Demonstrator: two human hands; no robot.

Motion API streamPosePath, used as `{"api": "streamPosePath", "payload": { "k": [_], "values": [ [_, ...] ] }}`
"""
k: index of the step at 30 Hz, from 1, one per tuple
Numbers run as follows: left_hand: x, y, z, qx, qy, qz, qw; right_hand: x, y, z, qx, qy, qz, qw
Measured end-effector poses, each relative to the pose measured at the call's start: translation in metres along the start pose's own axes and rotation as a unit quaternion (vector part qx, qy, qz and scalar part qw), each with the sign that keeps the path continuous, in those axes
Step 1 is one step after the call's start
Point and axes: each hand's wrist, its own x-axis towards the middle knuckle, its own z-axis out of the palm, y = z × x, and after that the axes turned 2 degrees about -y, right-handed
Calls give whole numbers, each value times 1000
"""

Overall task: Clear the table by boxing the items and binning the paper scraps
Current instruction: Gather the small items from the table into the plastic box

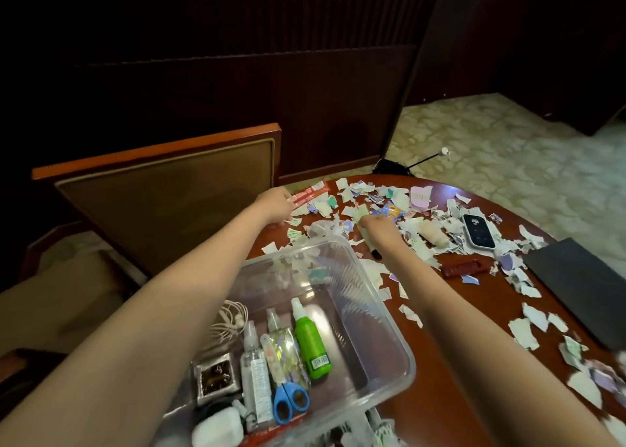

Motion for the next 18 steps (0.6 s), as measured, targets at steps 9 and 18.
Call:
{"api": "streamPosePath", "payload": {
  "k": [9,18],
  "values": [
    [-115,-23,-11,2,25,117,993,-62,-11,-14,75,-16,-89,993],
    [-171,-77,42,49,-108,67,991,-82,20,-3,-112,-122,-223,961]
  ]
}}
